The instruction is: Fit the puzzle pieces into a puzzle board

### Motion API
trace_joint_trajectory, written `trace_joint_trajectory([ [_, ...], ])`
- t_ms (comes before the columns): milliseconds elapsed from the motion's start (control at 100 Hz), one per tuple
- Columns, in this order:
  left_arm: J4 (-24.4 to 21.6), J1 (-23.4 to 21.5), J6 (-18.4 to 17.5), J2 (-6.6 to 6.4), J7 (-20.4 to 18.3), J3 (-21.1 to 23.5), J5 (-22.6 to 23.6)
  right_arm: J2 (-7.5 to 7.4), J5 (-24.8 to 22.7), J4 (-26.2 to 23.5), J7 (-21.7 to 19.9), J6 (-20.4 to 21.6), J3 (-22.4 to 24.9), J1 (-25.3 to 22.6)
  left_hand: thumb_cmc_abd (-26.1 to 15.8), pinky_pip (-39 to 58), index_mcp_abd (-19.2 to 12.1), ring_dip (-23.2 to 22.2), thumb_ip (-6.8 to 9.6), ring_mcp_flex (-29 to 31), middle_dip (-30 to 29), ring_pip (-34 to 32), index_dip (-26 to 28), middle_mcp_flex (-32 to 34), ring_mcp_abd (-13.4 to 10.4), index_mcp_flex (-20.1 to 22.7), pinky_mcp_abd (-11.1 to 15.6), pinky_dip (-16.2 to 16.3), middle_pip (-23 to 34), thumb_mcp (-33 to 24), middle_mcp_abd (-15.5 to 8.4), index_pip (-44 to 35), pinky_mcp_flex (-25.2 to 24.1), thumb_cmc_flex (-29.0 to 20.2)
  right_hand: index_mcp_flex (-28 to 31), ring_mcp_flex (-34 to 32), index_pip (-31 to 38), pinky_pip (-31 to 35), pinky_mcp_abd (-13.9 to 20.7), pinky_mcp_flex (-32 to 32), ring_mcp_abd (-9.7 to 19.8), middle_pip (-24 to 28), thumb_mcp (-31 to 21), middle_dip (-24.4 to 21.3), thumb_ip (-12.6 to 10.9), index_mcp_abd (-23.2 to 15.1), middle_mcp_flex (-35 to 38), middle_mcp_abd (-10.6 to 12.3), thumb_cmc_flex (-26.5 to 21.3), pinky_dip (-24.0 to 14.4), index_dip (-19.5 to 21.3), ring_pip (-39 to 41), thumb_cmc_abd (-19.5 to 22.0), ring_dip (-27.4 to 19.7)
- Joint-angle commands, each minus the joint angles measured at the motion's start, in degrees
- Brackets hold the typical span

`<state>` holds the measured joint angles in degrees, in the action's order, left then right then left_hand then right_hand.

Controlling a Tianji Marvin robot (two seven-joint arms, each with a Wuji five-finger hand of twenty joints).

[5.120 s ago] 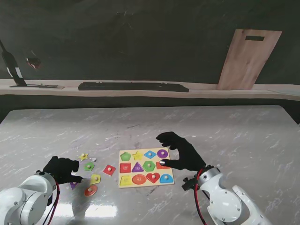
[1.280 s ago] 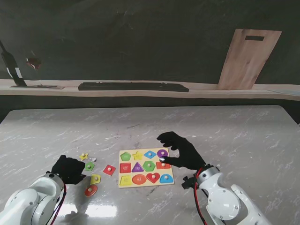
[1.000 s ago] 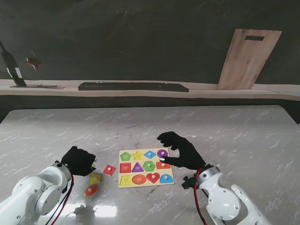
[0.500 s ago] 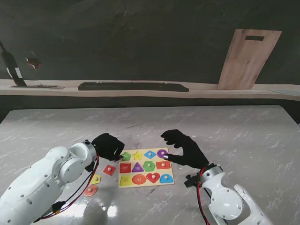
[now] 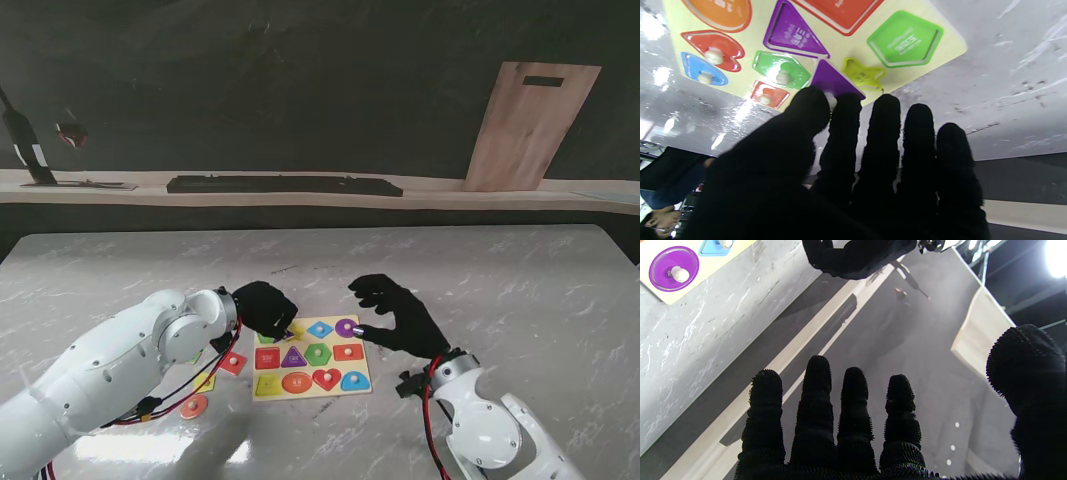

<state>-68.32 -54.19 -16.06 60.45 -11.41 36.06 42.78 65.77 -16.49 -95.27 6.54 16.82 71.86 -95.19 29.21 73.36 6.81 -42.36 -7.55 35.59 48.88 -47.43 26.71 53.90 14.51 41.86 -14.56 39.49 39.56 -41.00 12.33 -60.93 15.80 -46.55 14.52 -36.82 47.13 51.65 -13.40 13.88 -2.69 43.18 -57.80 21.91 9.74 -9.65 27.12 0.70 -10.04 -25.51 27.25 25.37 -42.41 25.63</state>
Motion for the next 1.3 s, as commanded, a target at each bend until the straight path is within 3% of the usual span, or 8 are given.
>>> trace_joint_trajectory([
  [0, -0.13, 0.4, -0.62, 0.75, 0.08, -0.65, -0.31, 0.32, 0.11, -0.02, -0.17, -0.11, -0.3, -0.19, -1.14, 2.37, -6.73, -1.16, 2.45, 1.02, 0.8, -1.71, 0.82, 1.07, 0.01, 0.61, -6.57, 1.54, 1.84, -4.02, -0.31, -3.78, 0.07, -1.28, 1.34, -0.38, 0.45, 1.36, -0.15, -0.17, 1.8, 0.88, 0.97, 0.33, -1.6, -1.51, 1.5, 1.73, -0.85, -0.88, 0.54, 0.63, 0.66, 1.35],
  [170, 0.26, 0.88, -1.49, 1.08, 0.05, -2.89, -1.96, 0.32, 0.07, 0.01, -0.16, -0.12, -0.33, -0.21, -1.28, 2.39, -6.7, -1.21, 2.52, 1.03, 0.82, -1.73, 0.9, 0.99, -0.06, 0.36, -6.45, 1.53, 2.05, -4.25, -0.47, -4.04, 0.05, -0.97, 1.29, -0.35, 0.41, 1.4, -0.09, -0.16, 1.81, 0.88, 1.25, 0.33, -1.67, -1.56, 1.52, 1.7, -0.79, -0.93, 0.53, 0.66, 1.04, 1.38],
  [570, -0.06, 2.5, -4.6, 0.43, -4.12, -6.93, -4.96, 0.31, 0.07, 0.09, -0.22, -0.05, -0.45, -0.17, -1.81, 2.27, -6.83, -1.2, 2.72, 0.64, 0.88, -1.42, 1.36, 0.46, -0.28, -0.29, -6.17, 1.46, 2.15, -4.32, -0.73, -4.47, -0.2, -0.6, 1.32, -0.4, 0.35, 1.39, -0.11, -0.12, 1.8, 0.95, 1.64, 0.37, -1.84, -1.6, 1.55, 1.76, -0.96, -1.0, 0.51, 0.76, 1.19, 1.44],
  [1290, 4.7, 7.15, -6.2, 1.64, -2.69, -13.2, -5.92, 0.3, 0.23, 0.21, -0.37, -0.21, -0.63, 0.0, -2.17, 2.3, -7.01, -1.47, 2.94, 0.69, 1.07, -1.55, 1.88, 0.22, -0.5, -0.84, -5.96, 1.4, 2.39, -4.39, -0.95, -4.78, -0.18, -0.31, 1.3, -0.4, 0.31, 1.3, -0.09, -0.19, 1.83, 0.94, 1.78, 0.37, -1.83, -1.59, 1.6, 1.71, -0.83, -1.06, 0.51, 0.7, 1.28, 1.44],
])
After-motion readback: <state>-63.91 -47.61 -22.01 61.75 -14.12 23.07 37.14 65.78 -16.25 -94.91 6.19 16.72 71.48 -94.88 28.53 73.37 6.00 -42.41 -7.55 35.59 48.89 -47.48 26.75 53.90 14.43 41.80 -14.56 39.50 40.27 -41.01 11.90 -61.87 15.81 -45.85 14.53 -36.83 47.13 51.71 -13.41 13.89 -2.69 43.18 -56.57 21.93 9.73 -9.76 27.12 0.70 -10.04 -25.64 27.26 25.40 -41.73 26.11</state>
